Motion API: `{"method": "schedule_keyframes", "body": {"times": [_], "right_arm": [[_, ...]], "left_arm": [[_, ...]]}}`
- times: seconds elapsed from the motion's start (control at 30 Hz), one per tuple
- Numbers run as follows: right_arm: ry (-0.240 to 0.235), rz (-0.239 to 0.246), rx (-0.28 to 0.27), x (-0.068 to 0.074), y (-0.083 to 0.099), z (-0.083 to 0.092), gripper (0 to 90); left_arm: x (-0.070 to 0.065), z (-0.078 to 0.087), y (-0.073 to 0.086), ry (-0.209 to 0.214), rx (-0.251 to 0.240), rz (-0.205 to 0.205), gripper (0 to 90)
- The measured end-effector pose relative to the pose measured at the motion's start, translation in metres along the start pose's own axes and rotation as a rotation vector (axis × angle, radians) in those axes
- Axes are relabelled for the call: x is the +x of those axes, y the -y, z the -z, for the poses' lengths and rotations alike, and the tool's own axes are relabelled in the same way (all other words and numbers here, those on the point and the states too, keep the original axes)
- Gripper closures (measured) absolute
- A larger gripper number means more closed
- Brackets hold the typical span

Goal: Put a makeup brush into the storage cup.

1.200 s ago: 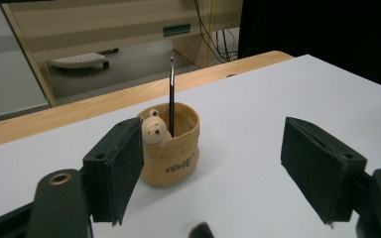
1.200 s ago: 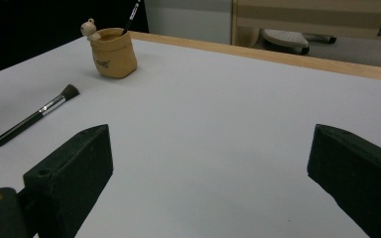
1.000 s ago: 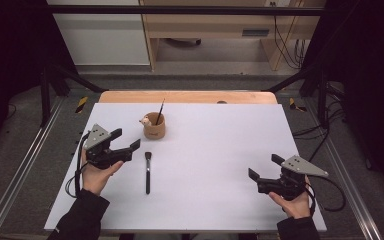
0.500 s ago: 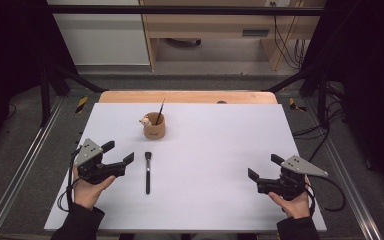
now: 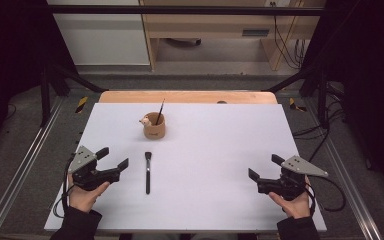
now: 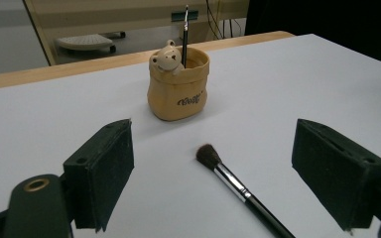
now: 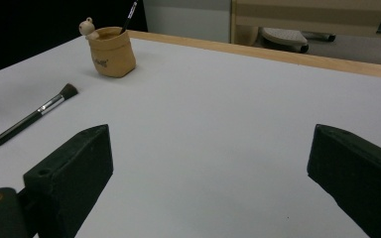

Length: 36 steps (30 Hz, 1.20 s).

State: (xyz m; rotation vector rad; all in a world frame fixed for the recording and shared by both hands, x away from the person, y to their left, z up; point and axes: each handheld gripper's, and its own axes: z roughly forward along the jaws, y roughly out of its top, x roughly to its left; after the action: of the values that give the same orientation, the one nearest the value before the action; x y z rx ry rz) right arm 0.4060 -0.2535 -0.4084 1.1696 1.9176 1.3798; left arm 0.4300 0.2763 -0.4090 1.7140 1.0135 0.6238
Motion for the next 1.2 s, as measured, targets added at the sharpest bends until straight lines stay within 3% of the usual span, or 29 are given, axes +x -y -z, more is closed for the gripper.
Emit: {"method": "schedule_keyframes", "body": {"times": [0.43, 1.2], "right_arm": [[0.002, 0.003, 0.005, 0.001, 0.0, 0.0, 4.5], [0.001, 0.002, 0.016, 0.002, 0.001, -0.002, 4.8]], "left_arm": [[-0.002, -0.006, 0.002, -0.025, 0.058, 0.009, 13.3], [-0.02, -0.044, 0.01, -0.02, 0.216, -0.019, 12.9]]}}
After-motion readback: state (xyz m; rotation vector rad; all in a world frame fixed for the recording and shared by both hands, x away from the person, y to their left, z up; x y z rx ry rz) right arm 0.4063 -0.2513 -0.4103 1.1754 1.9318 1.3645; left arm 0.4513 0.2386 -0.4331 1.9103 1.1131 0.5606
